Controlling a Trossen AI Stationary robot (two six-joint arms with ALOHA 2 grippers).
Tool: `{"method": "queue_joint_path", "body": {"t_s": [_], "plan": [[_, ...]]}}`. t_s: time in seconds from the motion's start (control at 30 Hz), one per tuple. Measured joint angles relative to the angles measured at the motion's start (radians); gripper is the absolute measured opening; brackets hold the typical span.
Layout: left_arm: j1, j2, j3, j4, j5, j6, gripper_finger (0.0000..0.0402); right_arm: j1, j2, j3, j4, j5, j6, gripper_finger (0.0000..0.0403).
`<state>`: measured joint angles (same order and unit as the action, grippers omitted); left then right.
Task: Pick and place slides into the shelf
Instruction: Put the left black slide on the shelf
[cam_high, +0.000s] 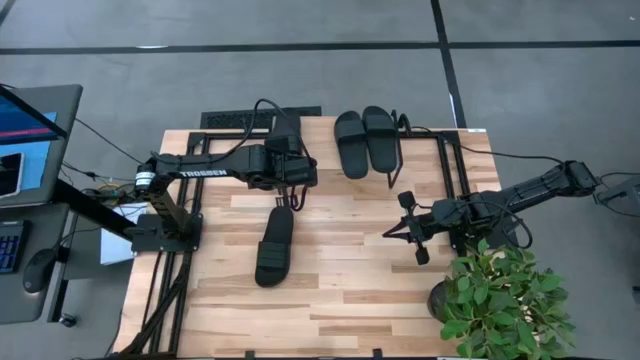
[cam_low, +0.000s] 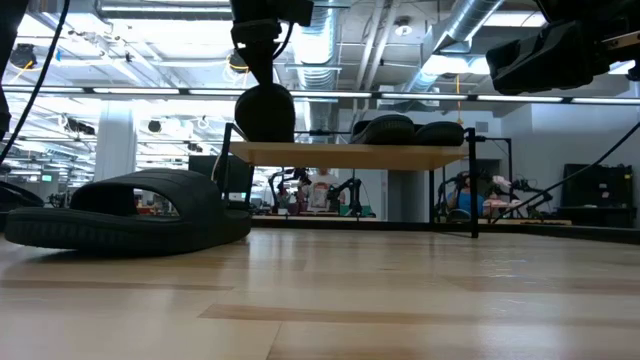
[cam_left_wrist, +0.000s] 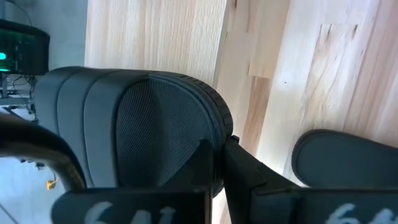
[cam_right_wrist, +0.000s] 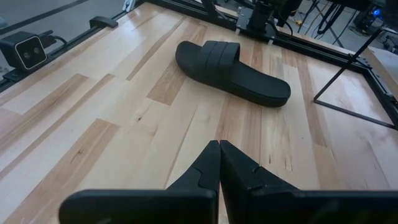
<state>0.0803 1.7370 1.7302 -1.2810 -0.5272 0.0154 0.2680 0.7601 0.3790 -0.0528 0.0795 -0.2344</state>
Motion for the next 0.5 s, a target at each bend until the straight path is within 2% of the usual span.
{"method": "queue_joint_path", "body": {"t_s": [0.5], "plan": [[0.0, 0.0, 0.0, -0.012, 0.008, -0.007, 0.0, 0.0, 0.0, 0.0, 0.0, 0.0, 0.0, 0.0]]}}
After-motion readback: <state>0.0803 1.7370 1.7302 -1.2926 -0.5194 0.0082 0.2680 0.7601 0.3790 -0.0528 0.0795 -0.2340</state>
